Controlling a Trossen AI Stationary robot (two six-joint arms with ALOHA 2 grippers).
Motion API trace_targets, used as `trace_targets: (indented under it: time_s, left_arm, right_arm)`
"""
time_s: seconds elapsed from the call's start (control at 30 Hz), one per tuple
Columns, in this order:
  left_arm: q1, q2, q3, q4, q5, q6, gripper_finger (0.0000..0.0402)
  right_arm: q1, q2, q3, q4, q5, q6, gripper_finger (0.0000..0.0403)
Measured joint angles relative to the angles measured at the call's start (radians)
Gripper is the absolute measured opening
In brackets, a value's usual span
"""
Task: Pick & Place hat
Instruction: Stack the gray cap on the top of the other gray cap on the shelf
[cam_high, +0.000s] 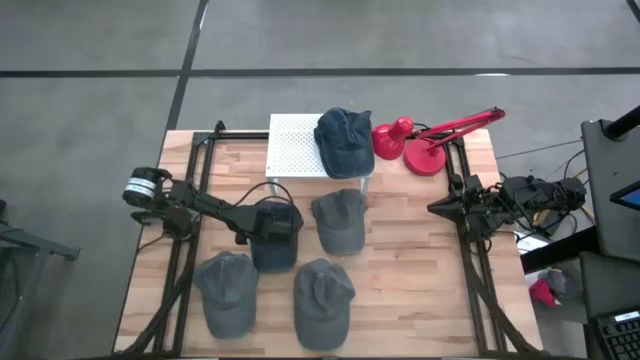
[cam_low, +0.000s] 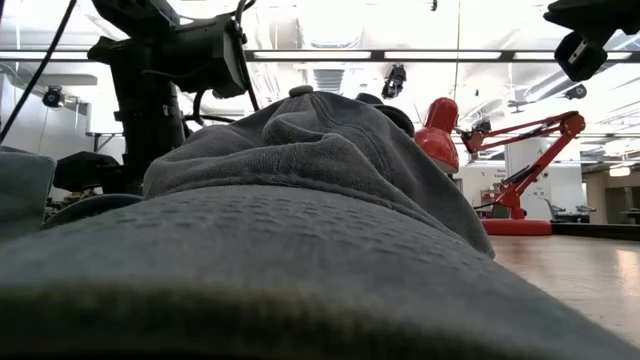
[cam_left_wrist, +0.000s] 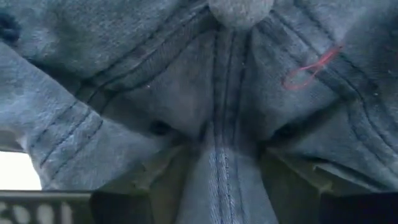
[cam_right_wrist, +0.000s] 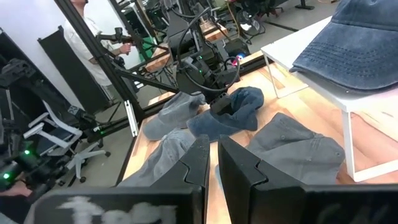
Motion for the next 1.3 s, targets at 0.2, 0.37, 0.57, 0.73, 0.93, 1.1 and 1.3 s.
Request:
trace_targets:
  time_s: [0.2, 0.37, 0.57, 0.73, 0.93, 1.1, 1.3]
  left_arm:
    - [-0.001, 0.023, 0.006, 0.004, 0.002, -0.004, 0.0094]
    - [-0.001, 0.012, 0.02, 0.013, -0.037, 0.007, 0.001]
    - [-0.008, -0.026, 0.089, -0.085, -0.047, 0.039, 0.0003]
    - [-0.021, -0.071, 0.191, -0.262, -0.043, 0.064, 0.0002]
    - [-0.044, -0.106, 0.317, -0.382, -0.061, 0.083, 0.0001]
    - [-0.056, -0.116, 0.428, -0.474, -0.077, 0.112, 0.0001]
    - [-0.07, -0.119, 0.588, -0.569, -0.084, 0.164, 0.0]
  right_arm:
    - [0.0, 0.0, 0.0, 0.001, 0.002, 0.004, 0.0031]
    - [0.0, 0.0, -0.001, 0.001, 0.002, 0.004, 0.0031]
    - [0.0, 0.0, -0.001, 0.001, 0.002, 0.004, 0.0031]
    - [0.0, 0.0, -0.001, 0.001, 0.001, 0.004, 0.0031]
    - [0.0, 0.001, -0.001, 0.001, 0.001, 0.004, 0.0031]
    - [0.0, 0.001, -0.001, 0.001, 0.001, 0.0, 0.0031]
    - [0.0, 0.001, -0.001, 0.001, 0.0, 0.0, 0.0031]
